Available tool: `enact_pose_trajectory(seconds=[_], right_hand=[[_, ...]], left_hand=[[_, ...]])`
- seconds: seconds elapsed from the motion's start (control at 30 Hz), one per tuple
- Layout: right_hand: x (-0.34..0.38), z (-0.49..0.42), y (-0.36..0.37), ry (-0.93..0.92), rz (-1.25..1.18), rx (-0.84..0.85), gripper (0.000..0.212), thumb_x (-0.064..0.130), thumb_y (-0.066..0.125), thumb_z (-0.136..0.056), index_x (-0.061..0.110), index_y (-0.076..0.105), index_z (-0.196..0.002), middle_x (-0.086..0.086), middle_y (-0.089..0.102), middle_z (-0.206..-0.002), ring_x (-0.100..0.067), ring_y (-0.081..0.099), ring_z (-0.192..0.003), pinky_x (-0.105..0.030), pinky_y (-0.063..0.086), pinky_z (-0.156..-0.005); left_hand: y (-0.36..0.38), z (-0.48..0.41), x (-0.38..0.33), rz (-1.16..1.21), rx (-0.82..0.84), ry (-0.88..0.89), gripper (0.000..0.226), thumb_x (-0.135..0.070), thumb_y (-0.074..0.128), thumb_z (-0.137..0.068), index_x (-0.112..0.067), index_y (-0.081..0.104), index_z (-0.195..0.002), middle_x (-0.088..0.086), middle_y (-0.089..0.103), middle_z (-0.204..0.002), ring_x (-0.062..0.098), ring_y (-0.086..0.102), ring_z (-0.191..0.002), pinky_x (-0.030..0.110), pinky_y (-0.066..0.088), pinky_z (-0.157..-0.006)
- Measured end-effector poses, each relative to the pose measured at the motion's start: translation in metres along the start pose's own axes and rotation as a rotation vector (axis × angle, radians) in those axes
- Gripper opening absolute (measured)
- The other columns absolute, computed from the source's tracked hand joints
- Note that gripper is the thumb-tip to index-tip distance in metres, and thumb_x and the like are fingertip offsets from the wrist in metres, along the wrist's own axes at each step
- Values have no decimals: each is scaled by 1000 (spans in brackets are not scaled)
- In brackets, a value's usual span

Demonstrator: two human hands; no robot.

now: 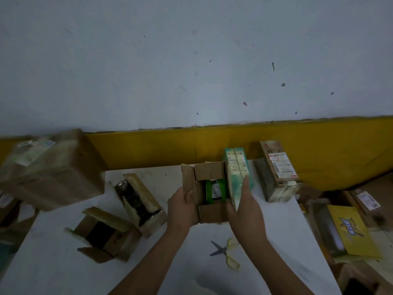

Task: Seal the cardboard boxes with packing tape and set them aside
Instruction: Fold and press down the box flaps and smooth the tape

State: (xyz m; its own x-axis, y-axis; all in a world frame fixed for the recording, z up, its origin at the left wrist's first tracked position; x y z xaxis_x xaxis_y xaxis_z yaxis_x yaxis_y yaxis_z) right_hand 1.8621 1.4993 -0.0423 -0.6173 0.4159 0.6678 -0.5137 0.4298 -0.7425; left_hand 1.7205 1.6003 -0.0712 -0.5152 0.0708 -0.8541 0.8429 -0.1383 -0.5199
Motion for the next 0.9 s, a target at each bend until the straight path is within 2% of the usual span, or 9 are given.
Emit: enact_pose_trajectory(seconds=[0.03,0.1,0.2,0.43,0.53,0.6,0.63,0.77,0.9], right_hand=[[-3,0,5,111,-75,138,12,21,49,-99,19,58,-107,4,61,-92,-23,62,-94,-14,43,-65],[-8,2,16,88,-96,155,27,20,40,-103,21,47,-77,5,55,-71,-18,59,-68,-13,32,-49],[-10,6,24,100,-174,182,31,20,39,-104,12,51,-77,0,58,-71,-4,52,-61,-9,37,-50],[-18,2,37,141,-187,266,43,28,43,-103,12,46,-63,0,52,-60,-14,49,-58,-13,37,-50],[-19,5,49,163,-255,305,27,31,38,-104,17,59,-98,1,64,-85,-19,61,-79,-9,38,-57],[-17,12,65,206,-301,367,44,39,35,-104,30,33,-147,1,60,-111,-23,64,-95,-22,52,-65],[-16,17,73,219,-307,415,54,39,35,-104,34,15,-154,2,54,-116,-26,64,-99,-30,56,-66],[-29,35,109,253,-253,546,69,28,39,-104,26,-7,-155,-13,55,-136,-29,60,-112,-30,50,-91],[-43,50,131,246,-332,561,61,41,48,-98,32,14,-148,-10,33,-154,-28,34,-141,-30,23,-117]], left_hand=[[0,0,3,-27,-5,13,27,-22,52,-100,-13,54,-74,-8,53,-64,8,50,-61,16,33,-49],[1,-3,14,-69,47,14,32,-35,55,-97,-15,56,-72,-6,57,-62,7,53,-59,25,38,-51],[2,-4,36,-182,111,2,28,-31,53,-97,-13,59,-75,2,63,-71,20,61,-68,37,48,-61],[-12,-1,53,-24,156,-159,35,-30,53,-98,-8,57,-72,8,60,-68,24,58,-67,34,43,-60],[-14,5,46,91,266,-203,30,-35,43,-103,-16,66,-103,1,69,-96,19,64,-88,28,52,-74],[-7,12,43,114,349,-197,37,-34,34,-105,-26,49,-138,-11,55,-127,7,53,-115,11,43,-90],[-1,15,45,116,380,-194,43,-36,30,-106,-28,36,-148,-13,45,-137,5,42,-126,11,33,-100],[14,29,80,104,395,-203,47,-31,30,-106,-25,24,-152,-9,36,-149,1,34,-128,5,27,-97],[21,47,125,-44,388,-218,51,-25,44,-103,-23,27,-151,-8,47,-139,2,46,-115,0,34,-86]])
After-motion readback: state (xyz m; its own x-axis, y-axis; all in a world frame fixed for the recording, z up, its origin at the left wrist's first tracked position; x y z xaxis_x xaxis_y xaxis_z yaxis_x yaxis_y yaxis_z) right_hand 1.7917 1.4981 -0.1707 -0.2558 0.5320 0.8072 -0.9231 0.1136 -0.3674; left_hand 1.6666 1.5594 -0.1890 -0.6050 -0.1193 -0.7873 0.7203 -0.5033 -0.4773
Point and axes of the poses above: each hand's wrist, its own z-axis away from the middle knuckle, its own y-axis out of the palm, x = y × z, the point moved 1 cm from there along -z, towards the middle knuckle
